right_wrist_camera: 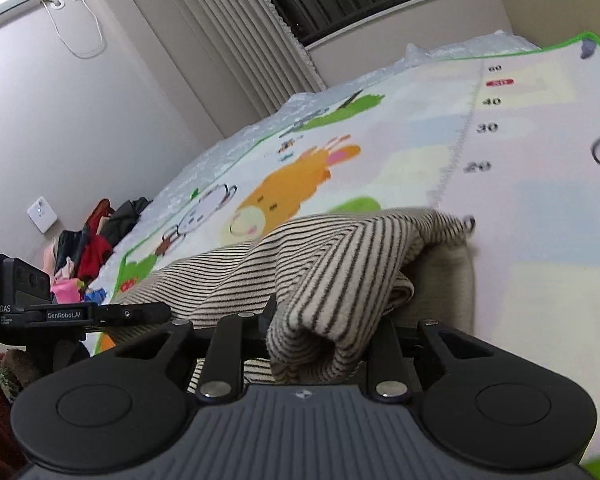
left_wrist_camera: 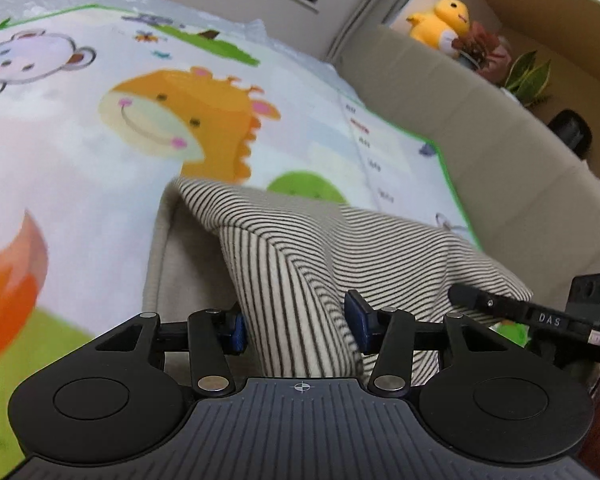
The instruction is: Fold clothes
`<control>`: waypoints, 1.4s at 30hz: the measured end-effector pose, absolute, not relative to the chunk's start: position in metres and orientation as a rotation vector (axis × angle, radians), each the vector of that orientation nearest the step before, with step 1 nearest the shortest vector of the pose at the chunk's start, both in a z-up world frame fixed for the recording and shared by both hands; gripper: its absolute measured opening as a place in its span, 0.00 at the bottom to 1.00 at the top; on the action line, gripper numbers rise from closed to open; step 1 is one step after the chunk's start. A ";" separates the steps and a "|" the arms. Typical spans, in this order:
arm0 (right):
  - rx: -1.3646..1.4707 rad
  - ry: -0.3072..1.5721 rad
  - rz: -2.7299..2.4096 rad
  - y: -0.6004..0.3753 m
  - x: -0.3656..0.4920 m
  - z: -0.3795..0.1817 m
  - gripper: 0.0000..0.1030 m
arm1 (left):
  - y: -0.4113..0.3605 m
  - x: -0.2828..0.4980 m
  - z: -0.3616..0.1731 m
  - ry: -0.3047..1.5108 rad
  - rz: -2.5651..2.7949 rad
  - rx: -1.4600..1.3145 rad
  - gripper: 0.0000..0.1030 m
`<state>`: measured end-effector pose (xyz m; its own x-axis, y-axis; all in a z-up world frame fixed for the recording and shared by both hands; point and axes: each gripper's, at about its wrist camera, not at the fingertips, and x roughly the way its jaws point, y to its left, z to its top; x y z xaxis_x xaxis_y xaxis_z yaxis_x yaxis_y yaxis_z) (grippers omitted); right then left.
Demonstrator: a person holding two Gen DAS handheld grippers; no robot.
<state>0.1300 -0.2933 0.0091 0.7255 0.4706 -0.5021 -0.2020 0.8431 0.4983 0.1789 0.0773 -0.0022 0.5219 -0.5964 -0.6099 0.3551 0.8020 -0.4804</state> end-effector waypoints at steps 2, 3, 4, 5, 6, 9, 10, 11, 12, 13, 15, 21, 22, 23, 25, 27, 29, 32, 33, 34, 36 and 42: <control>0.429 0.682 0.368 -0.293 0.125 0.001 0.24 | 0.077 0.173 -0.012 0.868 -0.551 -0.286 0.52; 0.428 0.691 0.360 -0.293 0.123 -0.003 0.25 | 0.076 0.170 -0.015 0.872 -0.531 -0.260 0.54; 0.428 0.698 0.350 -0.292 0.122 -0.009 0.27 | 0.075 0.168 -0.018 0.874 -0.513 -0.237 0.57; 0.428 0.705 0.341 -0.292 0.121 -0.014 0.28 | 0.075 0.165 -0.020 0.864 -0.506 -0.223 0.57; 0.428 0.713 0.332 -0.292 0.120 -0.019 0.31 | 0.075 0.163 -0.019 0.856 -0.503 -0.212 0.57; 0.458 0.703 0.321 -0.296 0.113 -0.025 0.33 | 0.071 0.155 -0.017 0.834 -0.489 -0.170 0.61; 0.456 0.700 0.317 -0.296 0.112 -0.025 0.35 | 0.070 0.153 -0.017 0.828 -0.485 -0.159 0.64; 0.443 0.696 0.309 -0.295 0.110 -0.024 0.36 | 0.068 0.151 -0.018 0.822 -0.482 -0.149 0.67; 0.425 0.695 0.299 -0.294 0.107 -0.023 0.40 | 0.068 0.150 -0.018 0.816 -0.479 -0.148 0.67; 0.405 0.697 0.285 -0.294 0.105 -0.021 0.47 | 0.069 0.148 -0.019 0.812 -0.477 -0.150 0.69; 0.375 0.698 0.260 -0.294 0.100 -0.018 0.52 | 0.070 0.145 -0.019 0.809 -0.476 -0.155 0.72; 0.435 0.596 0.196 -0.318 0.081 0.008 0.54 | 0.069 0.134 -0.011 0.796 -0.475 -0.132 0.85; 0.434 0.566 0.189 -0.320 0.080 0.015 0.49 | 0.070 0.131 -0.006 0.773 -0.470 -0.134 0.85; 0.415 0.537 0.192 -0.319 0.080 0.021 0.41 | 0.071 0.127 0.001 0.746 -0.465 -0.138 0.86; 0.346 0.485 0.220 -0.310 0.083 0.035 0.22 | 0.073 0.119 0.019 0.652 -0.456 -0.171 0.87; 0.321 0.452 0.256 -0.299 0.096 0.042 0.22 | 0.068 0.116 0.035 0.573 -0.474 -0.208 0.88; 0.296 0.427 0.289 -0.286 0.109 0.046 0.22 | 0.060 0.116 0.047 0.512 -0.511 -0.245 0.93; 0.234 0.519 0.295 -0.262 0.141 0.017 0.28 | 0.038 0.130 0.035 0.573 -0.576 -0.277 0.93; 0.216 0.574 0.276 -0.257 0.151 -0.001 0.29 | 0.032 0.135 0.022 0.646 -0.555 -0.276 0.93; 0.192 0.596 0.266 -0.254 0.154 -0.019 0.29 | 0.028 0.136 0.009 0.706 -0.544 -0.270 0.93; 0.205 0.554 0.279 -0.258 0.145 -0.028 0.30 | 0.023 0.127 -0.011 0.723 -0.553 -0.205 0.93; 0.245 0.506 0.307 -0.265 0.134 -0.031 0.33 | 0.018 0.106 -0.014 0.711 -0.559 -0.088 0.97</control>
<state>0.1341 -0.2650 -0.0315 0.8305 0.3463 -0.4362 -0.2266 0.9256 0.3033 0.1058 0.0177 -0.0141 0.6185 -0.5140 -0.5943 0.4556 0.8508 -0.2617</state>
